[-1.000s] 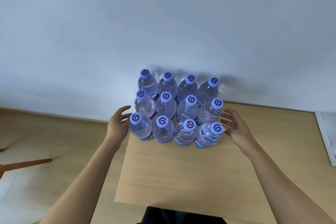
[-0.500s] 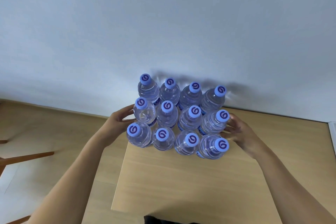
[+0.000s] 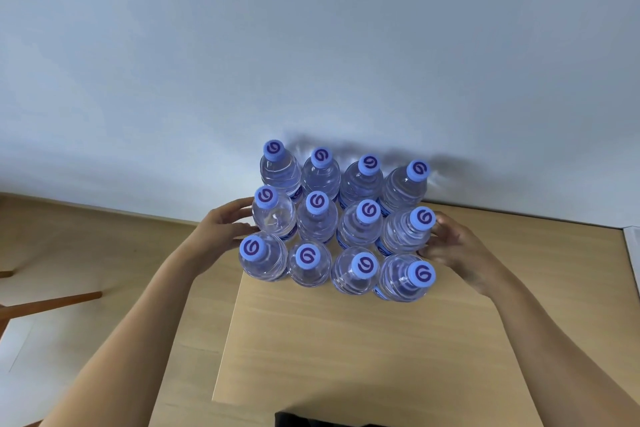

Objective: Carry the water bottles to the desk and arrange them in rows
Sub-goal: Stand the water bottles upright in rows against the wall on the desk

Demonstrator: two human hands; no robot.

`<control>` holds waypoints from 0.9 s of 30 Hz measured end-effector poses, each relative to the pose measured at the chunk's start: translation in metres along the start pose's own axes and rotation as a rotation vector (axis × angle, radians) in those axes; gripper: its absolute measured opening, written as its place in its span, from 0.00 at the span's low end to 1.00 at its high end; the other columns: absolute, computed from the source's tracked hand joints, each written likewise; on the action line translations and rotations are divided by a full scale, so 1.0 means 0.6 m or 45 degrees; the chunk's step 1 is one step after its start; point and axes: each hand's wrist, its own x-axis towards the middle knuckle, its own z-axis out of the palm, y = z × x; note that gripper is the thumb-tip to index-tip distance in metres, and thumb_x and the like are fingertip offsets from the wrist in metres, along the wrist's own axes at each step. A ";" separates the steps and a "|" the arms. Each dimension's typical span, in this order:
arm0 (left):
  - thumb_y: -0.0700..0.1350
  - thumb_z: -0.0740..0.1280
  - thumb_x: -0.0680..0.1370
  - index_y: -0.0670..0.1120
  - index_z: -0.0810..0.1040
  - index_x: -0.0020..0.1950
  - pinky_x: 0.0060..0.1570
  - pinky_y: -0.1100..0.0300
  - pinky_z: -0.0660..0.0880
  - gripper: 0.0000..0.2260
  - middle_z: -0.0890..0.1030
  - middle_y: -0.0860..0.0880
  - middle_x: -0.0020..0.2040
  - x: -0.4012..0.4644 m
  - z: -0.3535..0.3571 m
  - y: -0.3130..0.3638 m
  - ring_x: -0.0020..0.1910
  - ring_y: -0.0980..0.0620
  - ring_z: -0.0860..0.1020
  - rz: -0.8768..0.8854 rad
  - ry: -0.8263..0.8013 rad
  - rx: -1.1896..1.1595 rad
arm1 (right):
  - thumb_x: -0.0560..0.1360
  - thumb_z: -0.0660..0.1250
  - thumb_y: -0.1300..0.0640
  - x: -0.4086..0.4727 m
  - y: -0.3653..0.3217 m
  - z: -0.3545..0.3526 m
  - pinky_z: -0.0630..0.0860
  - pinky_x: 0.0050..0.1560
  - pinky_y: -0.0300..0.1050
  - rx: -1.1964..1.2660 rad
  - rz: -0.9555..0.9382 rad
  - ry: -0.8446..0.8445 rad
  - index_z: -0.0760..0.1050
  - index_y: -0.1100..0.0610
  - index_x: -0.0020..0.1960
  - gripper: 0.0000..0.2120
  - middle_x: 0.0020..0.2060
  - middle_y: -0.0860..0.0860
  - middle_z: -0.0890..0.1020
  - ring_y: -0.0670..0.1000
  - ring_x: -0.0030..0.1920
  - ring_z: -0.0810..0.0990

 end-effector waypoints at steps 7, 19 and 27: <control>0.39 0.65 0.80 0.50 0.76 0.65 0.49 0.56 0.78 0.14 0.84 0.49 0.54 0.033 0.013 0.049 0.49 0.51 0.82 0.055 0.138 -0.008 | 0.76 0.67 0.71 0.028 -0.029 -0.007 0.77 0.53 0.43 -0.015 -0.094 0.329 0.76 0.58 0.63 0.18 0.59 0.52 0.82 0.52 0.58 0.81; 0.35 0.63 0.78 0.47 0.78 0.59 0.34 0.61 0.79 0.13 0.86 0.48 0.42 0.069 0.028 0.078 0.39 0.51 0.85 -0.009 0.137 -0.100 | 0.74 0.66 0.75 0.064 -0.050 -0.024 0.80 0.43 0.39 -0.025 -0.106 0.130 0.77 0.50 0.61 0.25 0.53 0.50 0.86 0.51 0.49 0.86; 0.35 0.60 0.79 0.47 0.76 0.63 0.42 0.56 0.80 0.15 0.85 0.48 0.43 0.054 0.042 0.079 0.40 0.51 0.83 0.014 0.178 -0.052 | 0.75 0.64 0.75 0.056 -0.043 -0.017 0.79 0.42 0.35 -0.025 -0.120 0.167 0.76 0.49 0.61 0.24 0.55 0.51 0.84 0.47 0.48 0.86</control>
